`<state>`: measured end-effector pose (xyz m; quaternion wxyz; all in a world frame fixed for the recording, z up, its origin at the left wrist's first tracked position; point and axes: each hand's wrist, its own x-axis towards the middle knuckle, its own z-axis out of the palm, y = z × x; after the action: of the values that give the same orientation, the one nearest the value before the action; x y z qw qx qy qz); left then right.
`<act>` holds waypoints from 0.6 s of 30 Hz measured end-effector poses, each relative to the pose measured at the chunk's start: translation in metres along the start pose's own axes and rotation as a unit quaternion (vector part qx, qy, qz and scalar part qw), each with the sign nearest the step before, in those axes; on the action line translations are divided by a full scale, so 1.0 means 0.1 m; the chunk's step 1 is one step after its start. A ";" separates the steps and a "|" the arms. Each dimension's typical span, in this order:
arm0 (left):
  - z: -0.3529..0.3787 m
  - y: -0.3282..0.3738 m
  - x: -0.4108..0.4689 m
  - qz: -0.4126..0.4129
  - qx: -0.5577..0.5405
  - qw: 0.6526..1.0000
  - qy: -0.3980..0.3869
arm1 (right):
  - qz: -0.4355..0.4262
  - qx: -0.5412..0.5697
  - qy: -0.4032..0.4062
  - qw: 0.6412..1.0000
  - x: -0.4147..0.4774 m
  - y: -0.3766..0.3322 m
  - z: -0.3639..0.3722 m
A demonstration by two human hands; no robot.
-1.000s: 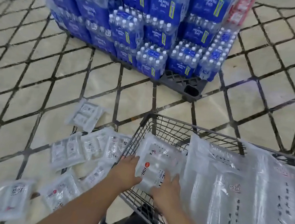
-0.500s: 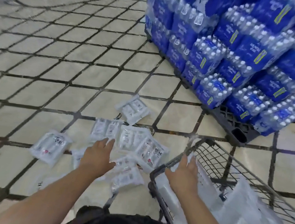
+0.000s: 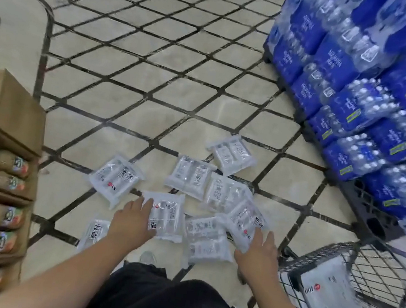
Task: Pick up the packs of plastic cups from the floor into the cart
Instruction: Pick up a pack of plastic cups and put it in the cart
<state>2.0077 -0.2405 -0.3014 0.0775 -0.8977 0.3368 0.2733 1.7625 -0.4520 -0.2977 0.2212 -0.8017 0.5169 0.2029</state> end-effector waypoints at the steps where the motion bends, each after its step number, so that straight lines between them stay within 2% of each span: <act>1: 0.02 -0.11 0.05 0.002 0.002 1.000 -0.013 | 0.008 -0.014 -0.013 1.000 -0.02 -0.08 0.07; 5: 0.13 -0.26 0.25 0.015 -0.006 0.998 -0.056 | 0.037 -0.014 -0.027 0.999 -0.12 -0.21 0.26; 12: 0.59 0.07 0.60 0.030 -0.035 0.992 -0.117 | 0.059 -0.084 -0.079 0.992 0.16 -0.06 0.59; 15: 1.04 0.23 0.84 0.025 -0.044 0.990 -0.129 | 0.055 -0.094 -0.106 0.988 0.60 0.03 0.98; 18: 1.81 0.36 1.28 0.031 -0.059 0.985 -0.162 | 0.011 -0.139 -0.112 0.984 1.32 0.22 1.70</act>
<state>1.9850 -0.2810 -0.5211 0.0695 -0.8337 0.3311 0.4364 1.7768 -0.4619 -0.5131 0.1614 -0.7910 0.4649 0.3636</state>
